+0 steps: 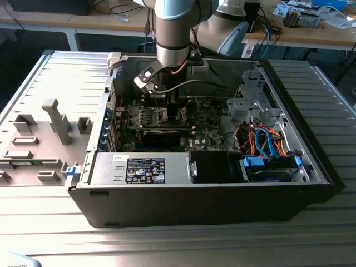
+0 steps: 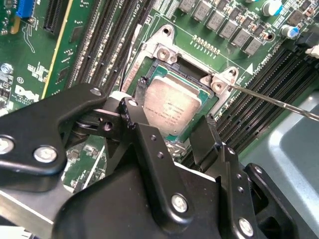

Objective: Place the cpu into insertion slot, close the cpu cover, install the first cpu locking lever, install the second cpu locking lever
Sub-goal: 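Place the cpu into insertion slot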

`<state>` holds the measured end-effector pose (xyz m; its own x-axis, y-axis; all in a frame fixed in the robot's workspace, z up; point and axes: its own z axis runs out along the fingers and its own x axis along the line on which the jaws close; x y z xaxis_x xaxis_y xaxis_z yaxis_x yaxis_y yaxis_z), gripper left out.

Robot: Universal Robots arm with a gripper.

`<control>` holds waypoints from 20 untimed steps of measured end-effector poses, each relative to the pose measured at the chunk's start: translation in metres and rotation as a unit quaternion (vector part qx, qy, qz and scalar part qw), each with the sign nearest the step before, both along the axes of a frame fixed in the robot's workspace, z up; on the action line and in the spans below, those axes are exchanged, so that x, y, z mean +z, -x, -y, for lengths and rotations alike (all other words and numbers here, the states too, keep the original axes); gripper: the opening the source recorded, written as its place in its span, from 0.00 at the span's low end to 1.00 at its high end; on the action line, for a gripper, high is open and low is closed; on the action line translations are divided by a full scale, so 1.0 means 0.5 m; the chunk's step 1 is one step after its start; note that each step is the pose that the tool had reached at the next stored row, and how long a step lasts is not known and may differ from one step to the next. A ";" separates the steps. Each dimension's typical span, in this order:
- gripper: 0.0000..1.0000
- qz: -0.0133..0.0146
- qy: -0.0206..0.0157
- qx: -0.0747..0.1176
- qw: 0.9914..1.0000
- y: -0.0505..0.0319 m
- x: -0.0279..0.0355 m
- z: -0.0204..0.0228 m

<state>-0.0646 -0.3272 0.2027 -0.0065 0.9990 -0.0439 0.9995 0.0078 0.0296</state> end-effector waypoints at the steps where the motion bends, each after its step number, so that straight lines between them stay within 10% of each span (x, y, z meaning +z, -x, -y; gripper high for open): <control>1: 0.62 0.000 0.000 0.000 1.000 0.000 0.000 0.0001; 7: 0.60 0.000 0.000 0.000 1.000 0.000 0.019 0.0000; 17: 0.11 0.000 0.000 0.001 1.000 0.000 0.027 0.0060; 20: 0.11 0.000 0.000 0.003 1.000 -0.003 0.027 0.0095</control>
